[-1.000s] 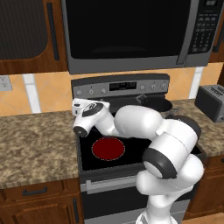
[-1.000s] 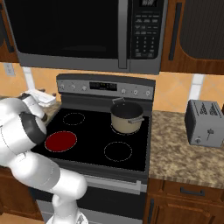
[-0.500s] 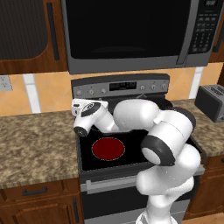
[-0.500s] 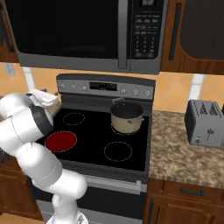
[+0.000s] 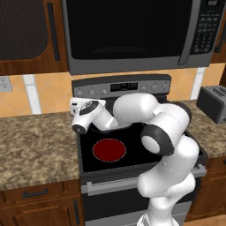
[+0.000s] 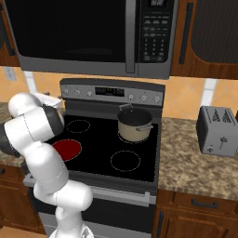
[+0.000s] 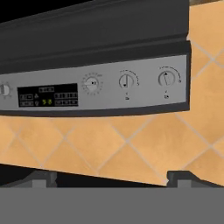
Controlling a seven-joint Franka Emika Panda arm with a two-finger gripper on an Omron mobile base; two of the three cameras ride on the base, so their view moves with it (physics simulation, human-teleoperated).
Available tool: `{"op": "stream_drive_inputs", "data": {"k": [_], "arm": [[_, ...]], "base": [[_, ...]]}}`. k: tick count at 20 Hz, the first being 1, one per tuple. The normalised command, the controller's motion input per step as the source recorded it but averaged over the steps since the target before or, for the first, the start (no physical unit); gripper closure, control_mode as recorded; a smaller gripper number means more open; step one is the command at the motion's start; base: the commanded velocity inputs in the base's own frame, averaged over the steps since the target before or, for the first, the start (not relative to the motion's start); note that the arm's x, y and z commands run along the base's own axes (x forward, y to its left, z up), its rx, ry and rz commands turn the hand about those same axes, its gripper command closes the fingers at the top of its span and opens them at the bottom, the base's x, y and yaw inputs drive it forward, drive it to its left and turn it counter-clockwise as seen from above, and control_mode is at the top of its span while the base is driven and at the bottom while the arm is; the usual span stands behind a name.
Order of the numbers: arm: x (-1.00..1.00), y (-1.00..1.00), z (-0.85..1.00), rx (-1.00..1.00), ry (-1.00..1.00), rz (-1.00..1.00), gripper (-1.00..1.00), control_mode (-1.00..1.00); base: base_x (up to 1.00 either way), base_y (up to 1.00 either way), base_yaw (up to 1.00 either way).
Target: Turn off the front left burner of the stove.
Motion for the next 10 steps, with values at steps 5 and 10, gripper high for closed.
{"op": "stream_drive_inputs", "data": {"k": [5,10], "arm": [[0.23,0.01,-0.01,0.0,0.0,0.05,-1.0,-1.0],[0.21,0.0,-0.05,0.0,0.0,0.07,-1.0,-1.0]], "base": [[0.0,0.0,0.0],[0.0,0.0,0.0]]}}
